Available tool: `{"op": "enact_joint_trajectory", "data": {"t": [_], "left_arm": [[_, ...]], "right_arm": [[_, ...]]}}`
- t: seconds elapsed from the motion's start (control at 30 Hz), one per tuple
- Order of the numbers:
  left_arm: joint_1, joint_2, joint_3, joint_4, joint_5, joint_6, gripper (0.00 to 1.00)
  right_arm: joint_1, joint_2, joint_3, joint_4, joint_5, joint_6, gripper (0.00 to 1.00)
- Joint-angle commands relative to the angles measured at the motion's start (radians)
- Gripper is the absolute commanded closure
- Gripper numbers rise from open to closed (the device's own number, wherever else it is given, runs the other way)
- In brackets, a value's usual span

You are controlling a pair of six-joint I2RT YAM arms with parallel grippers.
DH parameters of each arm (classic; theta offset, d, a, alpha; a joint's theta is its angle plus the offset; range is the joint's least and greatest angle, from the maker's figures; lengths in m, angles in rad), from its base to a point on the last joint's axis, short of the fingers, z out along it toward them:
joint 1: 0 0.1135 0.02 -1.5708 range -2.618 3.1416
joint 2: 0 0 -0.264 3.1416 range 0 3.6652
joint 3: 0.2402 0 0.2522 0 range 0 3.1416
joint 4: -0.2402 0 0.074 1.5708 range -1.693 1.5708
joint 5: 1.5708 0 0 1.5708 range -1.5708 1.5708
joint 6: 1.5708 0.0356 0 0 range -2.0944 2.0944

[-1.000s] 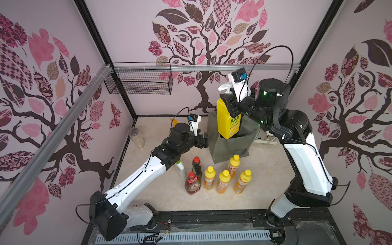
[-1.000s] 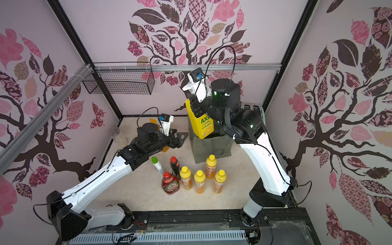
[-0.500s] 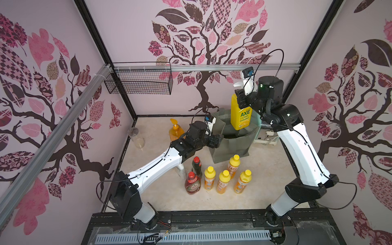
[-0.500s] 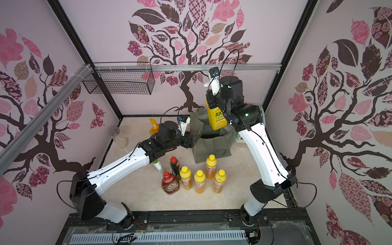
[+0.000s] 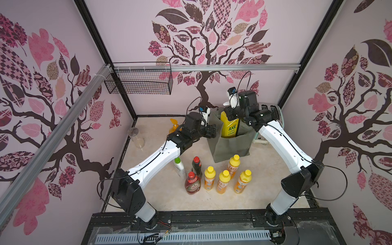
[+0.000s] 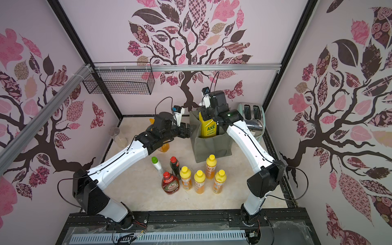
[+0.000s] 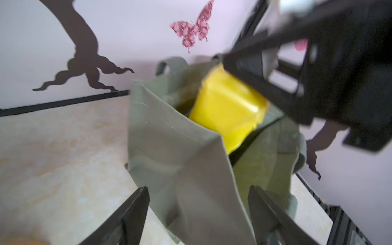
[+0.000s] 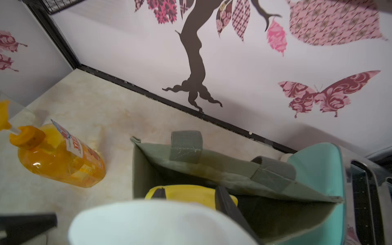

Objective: Pack dish soap into the shopping bag
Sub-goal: Place the bottle of dish soap in the shopping bag.

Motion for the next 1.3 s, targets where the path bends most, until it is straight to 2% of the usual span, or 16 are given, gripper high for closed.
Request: {"op": "enact_joint_trajectory", "data": {"t": [0.0,0.1,0.23,0.37,0.47,0.53,0.6,0.63,0.7,0.8,0.83,1.03,1.07,1.17,1.2,1.27], "left_arm": [[0.079,0.015,0.037,-0.007,0.092,-0.048,0.19],[0.116,0.077,0.095,-0.024,0.149,-0.048,0.17],[0.117,0.185,0.214,-0.076,0.205,-0.025,0.15],[0.116,0.279,0.320,-0.106,0.294,-0.014,0.07],[0.113,0.316,0.342,-0.095,0.323,-0.019,0.04],[0.109,0.335,0.350,-0.084,0.332,-0.021,0.07],[0.102,0.356,0.363,-0.082,0.337,-0.018,0.22],[0.100,0.362,0.366,-0.080,0.339,-0.014,0.32],[0.095,0.369,0.365,-0.071,0.339,-0.011,0.62],[0.095,0.364,0.343,-0.056,0.329,0.000,0.93],[0.094,0.358,0.334,-0.054,0.320,0.007,1.00],[0.096,0.326,0.296,-0.058,0.274,0.045,1.00],[0.098,0.318,0.292,-0.059,0.272,0.041,0.93],[0.099,0.285,0.278,-0.053,0.292,0.013,0.39],[0.099,0.270,0.272,-0.055,0.296,-0.004,0.25],[0.099,0.239,0.263,-0.065,0.297,-0.036,0.10]], "right_arm": [[-0.002,-0.125,-0.013,0.346,0.002,0.011,1.00],[-0.003,-0.113,-0.086,0.388,0.019,0.012,1.00],[-0.019,-0.077,-0.132,0.455,0.021,0.044,1.00],[-0.066,-0.035,-0.124,0.470,0.006,0.074,1.00],[-0.098,-0.041,-0.161,0.502,-0.017,0.094,1.00],[-0.107,-0.048,-0.189,0.527,-0.022,0.095,1.00],[-0.111,-0.046,-0.197,0.533,-0.038,0.087,1.00],[-0.113,-0.042,-0.195,0.532,-0.042,0.080,1.00],[-0.116,-0.034,-0.186,0.523,-0.049,0.062,1.00],[-0.130,-0.018,-0.151,0.494,-0.057,0.022,1.00],[-0.136,-0.011,-0.133,0.480,-0.060,0.007,1.00],[-0.174,0.002,-0.068,0.427,-0.044,-0.115,1.00],[-0.177,0.002,-0.073,0.434,-0.043,-0.129,1.00],[-0.181,0.004,-0.094,0.444,-0.054,-0.147,1.00],[-0.182,0.009,-0.100,0.444,-0.060,-0.145,1.00],[-0.182,0.016,-0.108,0.446,-0.076,-0.134,1.00]]}}
